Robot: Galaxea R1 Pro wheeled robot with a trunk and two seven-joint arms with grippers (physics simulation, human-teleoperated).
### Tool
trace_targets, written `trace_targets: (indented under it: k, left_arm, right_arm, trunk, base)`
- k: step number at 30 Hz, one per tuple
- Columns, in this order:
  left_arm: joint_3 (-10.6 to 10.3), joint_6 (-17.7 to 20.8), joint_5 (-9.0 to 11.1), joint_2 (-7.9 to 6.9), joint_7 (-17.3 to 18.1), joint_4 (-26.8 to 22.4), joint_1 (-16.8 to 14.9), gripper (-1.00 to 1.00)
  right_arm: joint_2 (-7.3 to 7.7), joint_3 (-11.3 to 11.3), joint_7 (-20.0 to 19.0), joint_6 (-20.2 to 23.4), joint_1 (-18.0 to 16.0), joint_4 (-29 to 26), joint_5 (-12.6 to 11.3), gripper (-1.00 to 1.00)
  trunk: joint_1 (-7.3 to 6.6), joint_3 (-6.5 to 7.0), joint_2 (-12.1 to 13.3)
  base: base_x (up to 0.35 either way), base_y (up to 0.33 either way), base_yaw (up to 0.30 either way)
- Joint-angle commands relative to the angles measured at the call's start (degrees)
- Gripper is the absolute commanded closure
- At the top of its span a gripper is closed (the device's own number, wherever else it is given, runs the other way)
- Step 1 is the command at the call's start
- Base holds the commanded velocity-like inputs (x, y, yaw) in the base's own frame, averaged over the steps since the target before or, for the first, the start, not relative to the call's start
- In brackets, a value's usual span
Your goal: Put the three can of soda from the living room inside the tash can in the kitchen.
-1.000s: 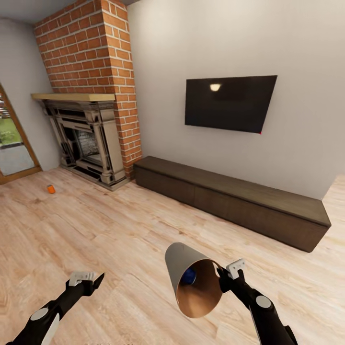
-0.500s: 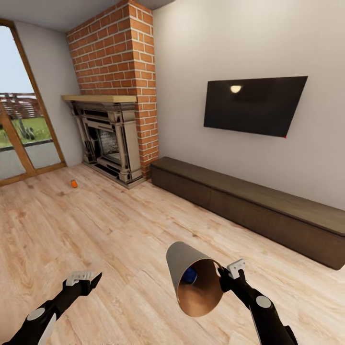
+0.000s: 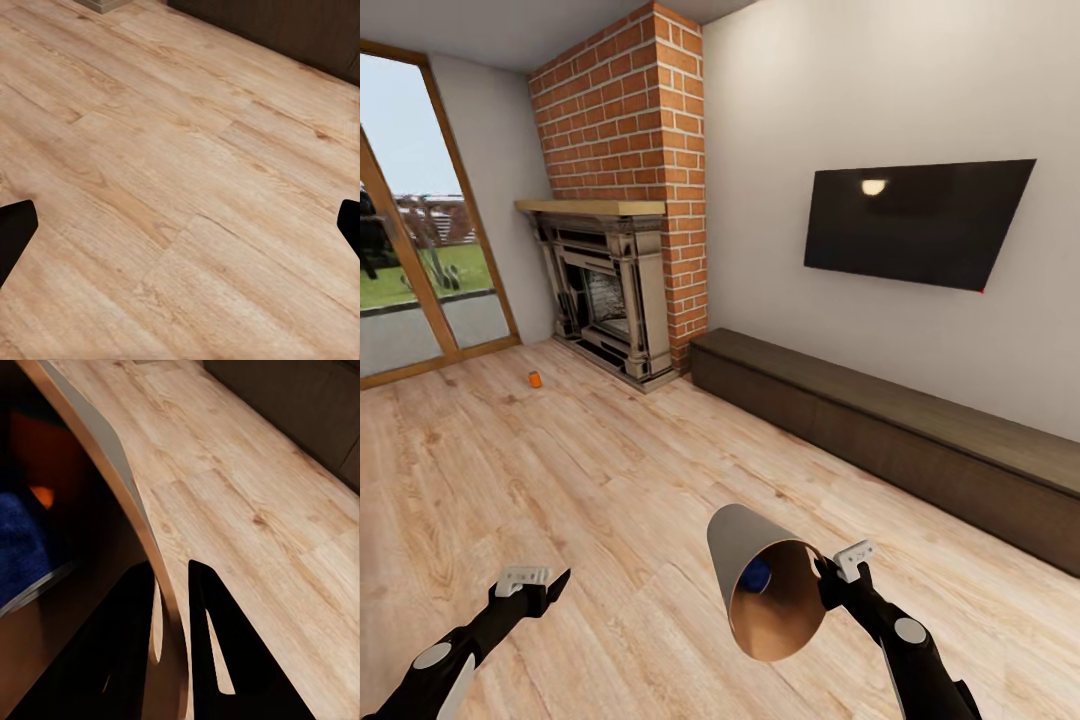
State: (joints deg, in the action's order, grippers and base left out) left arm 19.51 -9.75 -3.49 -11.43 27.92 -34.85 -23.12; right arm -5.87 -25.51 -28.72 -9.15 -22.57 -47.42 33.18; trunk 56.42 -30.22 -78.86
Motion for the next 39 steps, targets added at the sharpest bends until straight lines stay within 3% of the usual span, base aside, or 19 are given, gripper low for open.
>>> trace_targets:
  k: [1,18,24,27,32,35,38,39]
  left_arm:
    - [0.00,0.00,-0.01,0.00,-0.02,0.02,0.00,-1.00]
    - [0.00,-0.09,0.06,0.08,-0.15,1.24,0.00,-1.00]
    - [0.00,-0.20,-0.02,0.09,-0.15,1.26,0.00,-1.00]
    - [0.00,-0.58,-0.09,0.21,-0.15,1.48,0.00,-1.00]
    - [0.00,-0.86,-0.04,0.32,-0.15,2.81,0.00,-1.00]
    - [0.00,-0.95,-0.09,0.35,-0.15,3.20,0.00,-1.00]
    - [-0.01,-0.96,-0.12,0.37,-0.15,3.27,0.00,-1.00]
    - [-0.01,-0.96,-0.15,0.39,-0.15,3.29,0.00,-1.00]
  right_arm:
    - [-0.02,-0.02,-0.26,0.02,-0.02,-0.10,-0.67,1.00]
    - [0.63,-0.16,-0.47,-0.22,-0.01,0.14,-0.54,1.00]
    - [2.73,-0.22,-1.02,-1.30,0.51,0.27,-0.48,1.00]
    - [3.37,-0.30,-2.52,-4.19,0.84,-0.05,-0.47,1.00]
    - [3.89,-0.99,-10.41,-7.98,4.71,-4.17,-0.94,1.00]
    - [4.56,-5.22,-22.65,-9.13,8.99,-11.91,-3.47,1.00]
    - [4.82,-9.12,-32.25,-9.07,9.79,-14.42,-6.48,1.00]
    - [4.92,-11.42,-35.89,-9.01,9.99,-15.32,-7.44,1.00]
  trunk:
    - [0.00,0.01,0.00]
    - [0.00,0.01,0.00]
    - [0.00,0.01,0.00]
    - [0.00,0.01,0.00]
    - [0.00,0.01,0.00]
    - [0.00,0.01,0.00]
    - [0.00,0.01,0.00]
    - [0.00,0.01,0.00]
  base:
    - [0.000,0.000,0.005]
    - [0.000,0.000,0.000]
    - [0.000,0.000,0.000]
    - [0.000,0.000,0.000]
    - [0.000,0.000,0.000]
    - [0.000,0.000,0.000]
    - [0.000,0.000,0.000]
    - [0.000,0.000,0.000]
